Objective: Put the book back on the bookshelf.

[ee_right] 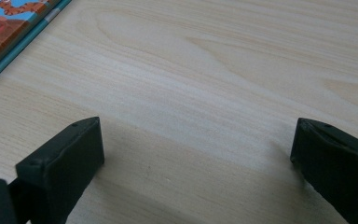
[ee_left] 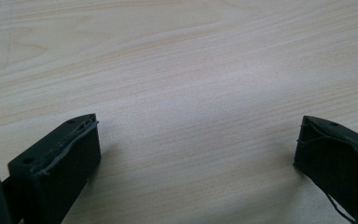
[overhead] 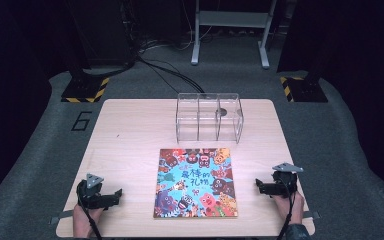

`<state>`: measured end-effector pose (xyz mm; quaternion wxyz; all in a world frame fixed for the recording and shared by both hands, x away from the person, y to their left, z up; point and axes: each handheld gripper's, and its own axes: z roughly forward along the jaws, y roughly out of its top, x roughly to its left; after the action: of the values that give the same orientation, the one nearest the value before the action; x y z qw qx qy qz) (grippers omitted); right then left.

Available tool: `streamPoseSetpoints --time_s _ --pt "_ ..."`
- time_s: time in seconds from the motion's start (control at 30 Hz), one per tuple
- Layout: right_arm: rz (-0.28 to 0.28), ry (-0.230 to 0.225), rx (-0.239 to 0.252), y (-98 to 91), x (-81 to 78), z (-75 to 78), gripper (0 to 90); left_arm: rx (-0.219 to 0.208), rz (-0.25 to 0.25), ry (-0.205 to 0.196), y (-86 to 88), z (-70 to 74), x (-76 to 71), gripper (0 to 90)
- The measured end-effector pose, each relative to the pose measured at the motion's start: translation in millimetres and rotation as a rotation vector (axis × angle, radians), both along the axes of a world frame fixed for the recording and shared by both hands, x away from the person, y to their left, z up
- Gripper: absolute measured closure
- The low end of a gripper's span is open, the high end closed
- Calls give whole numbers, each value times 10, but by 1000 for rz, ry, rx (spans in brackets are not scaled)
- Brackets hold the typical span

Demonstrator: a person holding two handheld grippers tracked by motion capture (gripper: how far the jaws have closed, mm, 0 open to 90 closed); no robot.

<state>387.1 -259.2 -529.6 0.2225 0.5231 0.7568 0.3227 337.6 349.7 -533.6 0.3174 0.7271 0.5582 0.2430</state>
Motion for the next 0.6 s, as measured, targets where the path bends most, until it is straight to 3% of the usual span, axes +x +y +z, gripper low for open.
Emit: streamPoseSetpoints --time_s 0.27,0.4,0.6 --pt "-4 -6 5 12 9 -4 7 2 -2 1 2 1 0 1" --pt "3 21 9 23 17 9 0 2 -2 1 2 2 0 1" --pt "28 23 21 22 14 23 0 2 -2 2 2 2 1 1"
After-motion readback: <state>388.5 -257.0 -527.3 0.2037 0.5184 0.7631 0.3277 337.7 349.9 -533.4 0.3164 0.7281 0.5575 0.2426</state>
